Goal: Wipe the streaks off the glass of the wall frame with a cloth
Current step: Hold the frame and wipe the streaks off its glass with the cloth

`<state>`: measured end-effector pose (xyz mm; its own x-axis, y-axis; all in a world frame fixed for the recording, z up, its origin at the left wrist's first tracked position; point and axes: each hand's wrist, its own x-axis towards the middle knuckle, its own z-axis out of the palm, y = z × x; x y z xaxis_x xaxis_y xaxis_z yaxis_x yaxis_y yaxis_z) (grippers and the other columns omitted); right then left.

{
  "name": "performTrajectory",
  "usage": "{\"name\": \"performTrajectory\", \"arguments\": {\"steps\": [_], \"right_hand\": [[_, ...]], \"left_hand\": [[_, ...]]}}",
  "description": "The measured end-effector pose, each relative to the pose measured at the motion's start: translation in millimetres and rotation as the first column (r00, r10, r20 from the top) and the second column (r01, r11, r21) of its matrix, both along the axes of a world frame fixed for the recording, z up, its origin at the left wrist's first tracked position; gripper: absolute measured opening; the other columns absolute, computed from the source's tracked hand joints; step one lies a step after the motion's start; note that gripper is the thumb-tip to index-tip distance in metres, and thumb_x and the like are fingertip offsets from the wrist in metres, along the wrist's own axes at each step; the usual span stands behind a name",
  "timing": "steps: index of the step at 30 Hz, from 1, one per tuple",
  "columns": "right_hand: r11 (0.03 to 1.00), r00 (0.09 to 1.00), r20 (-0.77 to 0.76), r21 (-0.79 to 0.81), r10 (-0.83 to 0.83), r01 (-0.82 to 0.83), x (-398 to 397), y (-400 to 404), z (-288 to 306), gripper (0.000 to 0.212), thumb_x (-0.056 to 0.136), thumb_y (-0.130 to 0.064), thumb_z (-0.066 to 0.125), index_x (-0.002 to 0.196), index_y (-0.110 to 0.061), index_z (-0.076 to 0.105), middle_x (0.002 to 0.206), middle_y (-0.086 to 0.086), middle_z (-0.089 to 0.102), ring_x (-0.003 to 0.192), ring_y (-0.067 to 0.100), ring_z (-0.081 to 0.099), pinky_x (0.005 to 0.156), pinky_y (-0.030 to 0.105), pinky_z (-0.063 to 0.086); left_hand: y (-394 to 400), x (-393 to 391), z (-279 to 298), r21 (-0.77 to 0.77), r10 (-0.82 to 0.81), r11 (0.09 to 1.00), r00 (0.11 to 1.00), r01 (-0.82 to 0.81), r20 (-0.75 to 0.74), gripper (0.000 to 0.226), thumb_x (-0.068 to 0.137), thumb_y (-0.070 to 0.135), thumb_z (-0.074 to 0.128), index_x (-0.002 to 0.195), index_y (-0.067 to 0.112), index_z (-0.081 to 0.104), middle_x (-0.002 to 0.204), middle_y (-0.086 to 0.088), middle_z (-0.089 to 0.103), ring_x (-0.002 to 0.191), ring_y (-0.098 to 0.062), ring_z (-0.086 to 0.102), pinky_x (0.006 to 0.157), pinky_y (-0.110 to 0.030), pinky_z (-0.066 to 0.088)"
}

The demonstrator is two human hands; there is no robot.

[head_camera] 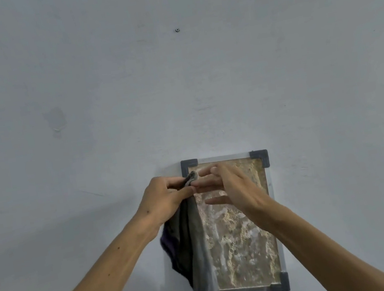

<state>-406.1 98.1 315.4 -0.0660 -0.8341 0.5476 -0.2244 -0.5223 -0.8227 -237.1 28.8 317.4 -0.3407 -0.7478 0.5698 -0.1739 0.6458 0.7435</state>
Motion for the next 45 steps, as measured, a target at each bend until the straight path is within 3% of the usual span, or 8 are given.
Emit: {"name": "performTrajectory", "arguments": {"steps": [5,9,15,21,26,31,35,45], "right_hand": [[0.775,0.722,-0.335,-0.453,-0.605,0.44,-28.6,-10.7,6.4,0.014,0.105,-0.027,0.054,0.115,-0.018,0.058,0.102,-0.008,0.067,0.093,0.01,0.065,0.079,0.032,0.059],[0.574,0.517,-0.312,-0.657,-0.797,0.49,-52.2,-19.9,12.5,0.017,0.1,-0.016,0.058,0.117,-0.014,0.055,0.101,-0.005,0.063,0.1,0.016,0.06,0.074,0.034,0.055],[0.378,0.242,-0.302,-0.836,-0.922,0.397,-75.0,-31.9,9.6,0.025,0.089,-0.008,0.065,0.114,-0.011,0.063,0.109,0.002,0.067,0.107,0.023,0.06,0.089,0.037,0.049],[0.439,0.353,-0.318,-0.827,-0.88,0.35,-88.8,-34.4,-6.2,0.025,0.097,-0.014,0.057,0.118,-0.009,0.07,0.11,0.001,0.069,0.106,0.021,0.062,0.084,0.036,0.055],[0.461,0.412,-0.305,-0.811,-0.859,0.359,-92.6,-32.5,1.2,0.021,0.095,-0.009,0.066,0.114,-0.01,0.074,0.103,-0.002,0.071,0.098,0.019,0.062,0.074,0.036,0.057],[0.463,0.415,-0.307,-0.811,-0.857,0.357,-90.0,-33.6,-1.3,0.024,0.093,-0.005,0.065,0.116,-0.009,0.074,0.101,-0.002,0.069,0.097,0.019,0.06,0.078,0.034,0.054],[0.451,0.426,-0.286,-0.815,-0.859,0.364,-90.8,-33.9,3.3,0.017,0.095,-0.007,0.067,0.11,-0.01,0.075,0.096,-0.002,0.069,0.091,0.019,0.06,0.074,0.035,0.054],[0.528,0.461,-0.344,-0.767,-0.818,0.364,-92.2,-29.2,6.6,0.022,0.095,-0.005,0.063,0.111,-0.011,0.076,0.1,-0.004,0.069,0.095,0.017,0.058,0.078,0.032,0.052]], "left_hand": [[-15.7,1.8,23.1,-0.508,0.322,0.827,0.943,-0.241,0.078,0.022,0.095,0.037,0.068,0.116,0.032,0.075,0.097,0.009,0.066,0.086,0.001,0.059,0.075,-0.011,0.044],[-33.2,2.2,35.6,-0.724,0.347,0.676,0.927,-0.139,0.146,0.034,0.092,0.034,0.072,0.126,0.026,0.072,0.105,0.009,0.071,0.093,-0.006,0.066,0.09,-0.028,0.055],[-44.4,-6.7,7.3,-0.838,0.38,0.525,0.922,-0.148,0.075,0.023,0.092,0.029,0.073,0.112,0.018,0.078,0.095,0.009,0.07,0.075,-0.007,0.066,0.07,-0.032,0.06],[-41.4,-5.3,3.7,-0.883,0.412,0.466,0.898,-0.063,0.153,0.013,0.094,0.025,0.07,0.101,0.018,0.079,0.09,0.008,0.07,0.068,-0.011,0.066,0.057,-0.034,0.058],[-42.2,-9.9,26.0,-0.838,0.357,0.474,0.929,-0.272,-0.1,0.011,0.087,0.015,0.079,0.098,0.014,0.08,0.09,0.005,0.074,0.074,-0.008,0.068,0.069,-0.023,0.059],[-42.1,-12.2,6.3,-0.882,0.354,0.47,0.924,-0.04,0.146,0.012,0.091,0.021,0.075,0.101,0.015,0.079,0.094,0.007,0.072,0.074,-0.011,0.069,0.064,-0.032,0.06],[-46.2,-12.2,21.6,-0.903,0.379,0.4,0.926,-0.156,0.008,0.012,0.091,0.021,0.075,0.101,0.015,0.08,0.093,0.008,0.072,0.07,-0.009,0.068,0.06,-0.028,0.059],[-43.2,-8.1,25.9,-0.887,0.393,0.446,0.917,-0.12,0.074,0.014,0.089,0.026,0.077,0.1,0.018,0.08,0.092,0.009,0.073,0.073,-0.008,0.068,0.066,-0.029,0.06]]}}
